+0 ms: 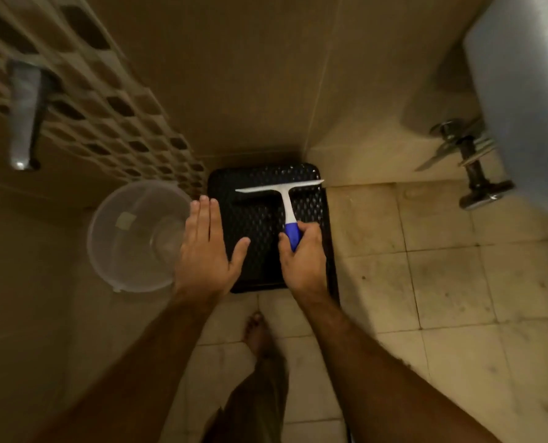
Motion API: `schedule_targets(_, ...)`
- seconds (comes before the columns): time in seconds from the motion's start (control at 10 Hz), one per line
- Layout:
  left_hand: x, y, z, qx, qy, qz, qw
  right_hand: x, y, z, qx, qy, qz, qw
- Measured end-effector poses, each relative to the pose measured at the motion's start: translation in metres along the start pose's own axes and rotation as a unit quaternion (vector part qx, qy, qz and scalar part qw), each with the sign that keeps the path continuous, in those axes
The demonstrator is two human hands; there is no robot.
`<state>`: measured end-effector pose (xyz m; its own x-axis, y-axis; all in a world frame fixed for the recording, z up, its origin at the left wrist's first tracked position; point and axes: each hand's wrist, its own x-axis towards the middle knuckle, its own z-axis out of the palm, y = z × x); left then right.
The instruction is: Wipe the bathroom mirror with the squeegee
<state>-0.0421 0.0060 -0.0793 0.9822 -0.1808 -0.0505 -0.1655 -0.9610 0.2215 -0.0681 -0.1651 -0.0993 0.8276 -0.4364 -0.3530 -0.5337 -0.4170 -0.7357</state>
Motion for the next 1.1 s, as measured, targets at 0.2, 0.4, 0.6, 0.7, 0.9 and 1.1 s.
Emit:
schedule_targets(0.2, 0.006, -0.025, 0.049, 0.007, -0.020, -0.006, 1.000, 0.034, 0.008, 0.035, -0.010, 0.014, 0.020, 1.000)
schedule_targets(0.4, 0.024, -0.032, 0.067, 0.008, -0.031, 0.000, 0.999, 0.058, 0.019, 0.051, -0.030, 0.021, 0.026, 0.999)
schedule_targets(0.6, 0.017, -0.028, 0.070, 0.010, -0.043, 0.016, 0.999, 0.062, 0.035, 0.050, -0.018, -0.013, 0.033, 0.999)
schedule_targets(0.7, 0.011, -0.020, 0.066, 0.008, -0.054, 0.020, 0.998, 0.060, 0.035, 0.040, -0.029, -0.014, 0.011, 0.999)
schedule_targets(0.9, 0.002, 0.015, 0.022, 0.031, -0.025, 0.040, 0.998, 0.044, 0.017, -0.028, -0.114, -0.014, -0.084, 0.990)
schedule_targets(1.1, -0.021, 0.090, -0.036, 0.002, -0.052, 0.086, 0.995, 0.017, -0.004, -0.128, -0.135, 0.007, -0.137, 0.981)
